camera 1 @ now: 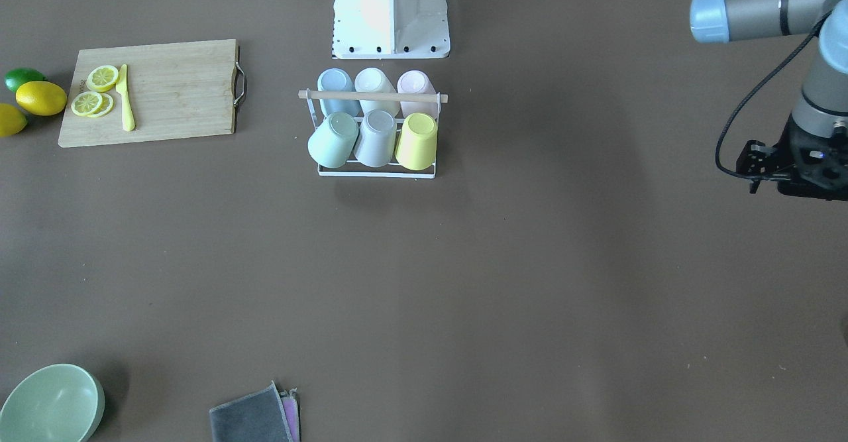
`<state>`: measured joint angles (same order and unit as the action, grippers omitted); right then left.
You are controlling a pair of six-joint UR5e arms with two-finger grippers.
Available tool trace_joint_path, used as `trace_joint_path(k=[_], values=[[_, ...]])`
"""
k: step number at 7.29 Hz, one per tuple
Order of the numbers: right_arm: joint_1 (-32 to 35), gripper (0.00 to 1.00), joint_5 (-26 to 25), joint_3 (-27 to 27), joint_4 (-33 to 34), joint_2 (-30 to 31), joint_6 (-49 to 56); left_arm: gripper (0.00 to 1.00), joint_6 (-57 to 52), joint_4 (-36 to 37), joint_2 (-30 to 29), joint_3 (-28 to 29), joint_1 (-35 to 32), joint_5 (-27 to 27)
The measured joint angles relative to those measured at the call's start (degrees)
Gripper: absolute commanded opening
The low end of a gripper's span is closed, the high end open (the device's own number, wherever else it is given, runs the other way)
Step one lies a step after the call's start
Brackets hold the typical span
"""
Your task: Place cup on cup holder
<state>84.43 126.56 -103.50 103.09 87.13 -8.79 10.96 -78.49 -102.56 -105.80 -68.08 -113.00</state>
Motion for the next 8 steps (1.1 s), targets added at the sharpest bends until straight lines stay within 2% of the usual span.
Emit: trace_joint_path(k=[2, 4, 6, 8], values=[[-0.39, 1.0, -0.15, -0.51, -0.03, -0.25, 0.1, 0.98, 0.03, -0.15, 8.16, 0.09, -10.45, -11.47], [-1.42, 1.0, -1.3, -0.93, -0.12, -0.37, 0.56, 0.98, -0.05, -0.19, 15.69, 0.09, -19.83, -18.6], [-1.76, 1.0, -1.76, -1.66, -0.01, -0.27, 0.68, 0.98, -1.5, -0.17, 20.28, 0.18, -25.02, -21.03], [-1.81, 1.0, -2.0, -1.73, -0.01, -0.27, 0.7, 0.98, -9.94, 0.24, 22.38, 0.96, -29.24, -21.35]])
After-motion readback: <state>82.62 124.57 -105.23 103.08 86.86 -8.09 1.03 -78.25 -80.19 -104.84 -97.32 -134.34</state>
